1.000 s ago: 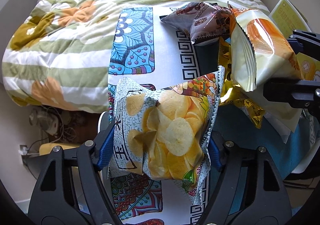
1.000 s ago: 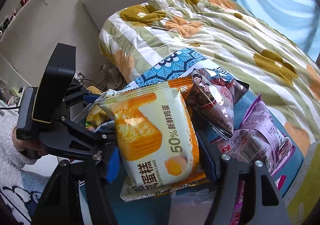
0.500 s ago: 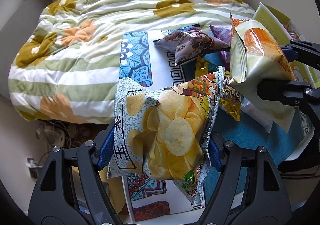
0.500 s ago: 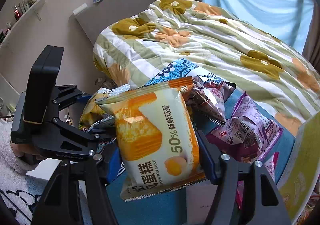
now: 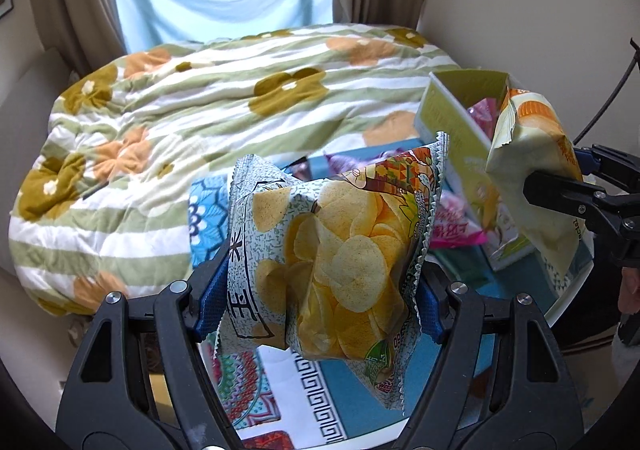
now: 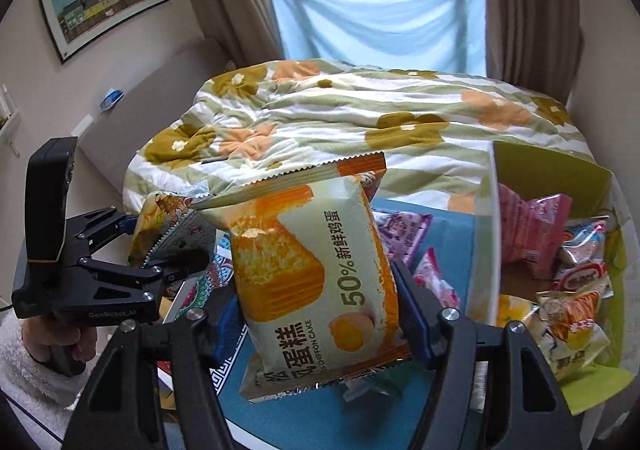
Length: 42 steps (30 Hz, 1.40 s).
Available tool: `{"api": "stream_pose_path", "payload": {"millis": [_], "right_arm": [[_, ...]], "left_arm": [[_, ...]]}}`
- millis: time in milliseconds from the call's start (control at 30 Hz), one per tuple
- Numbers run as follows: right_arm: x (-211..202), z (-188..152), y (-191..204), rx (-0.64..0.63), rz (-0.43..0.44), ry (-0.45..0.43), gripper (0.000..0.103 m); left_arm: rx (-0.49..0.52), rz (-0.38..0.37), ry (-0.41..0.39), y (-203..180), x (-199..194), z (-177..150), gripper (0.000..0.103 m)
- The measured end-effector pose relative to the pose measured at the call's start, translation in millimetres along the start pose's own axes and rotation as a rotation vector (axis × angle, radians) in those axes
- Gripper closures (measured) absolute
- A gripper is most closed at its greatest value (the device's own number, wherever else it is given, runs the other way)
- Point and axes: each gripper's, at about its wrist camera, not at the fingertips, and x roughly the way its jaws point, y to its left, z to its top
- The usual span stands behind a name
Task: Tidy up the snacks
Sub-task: 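Carry both bags over the green box and open both tools to drop them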
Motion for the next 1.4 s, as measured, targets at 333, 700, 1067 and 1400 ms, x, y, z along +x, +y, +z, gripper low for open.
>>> {"api": "stream_pose_path", "payload": {"millis": [333, 700, 1067, 1400], "right_arm": [[-66.1, 9.1, -123.9, 0.126, -0.148, -0.034, 0.040], [-88.3, 27.9, -247.1, 0.118, -0.147, -0.015, 0.040], [-57.4, 38.9, -298.8, 0.129, -0.075, 0.043, 0.040], [-30.9, 44.5, -314.5, 0.182, -0.077, 0.102, 0.040]], "left_arm": [[0.035, -0.072, -0.080, -136.2, 21.7, 89.4, 0.030], [-0.020, -0.066, 0.050, -258.2, 119.7, 138.3, 0.028], [-0.013, -0.009, 0.109, -282.0, 152.2, 128.7, 0.000], [-0.057, 0.027, 0.110, -251.3, 130.0, 105.9, 0.000]]}}
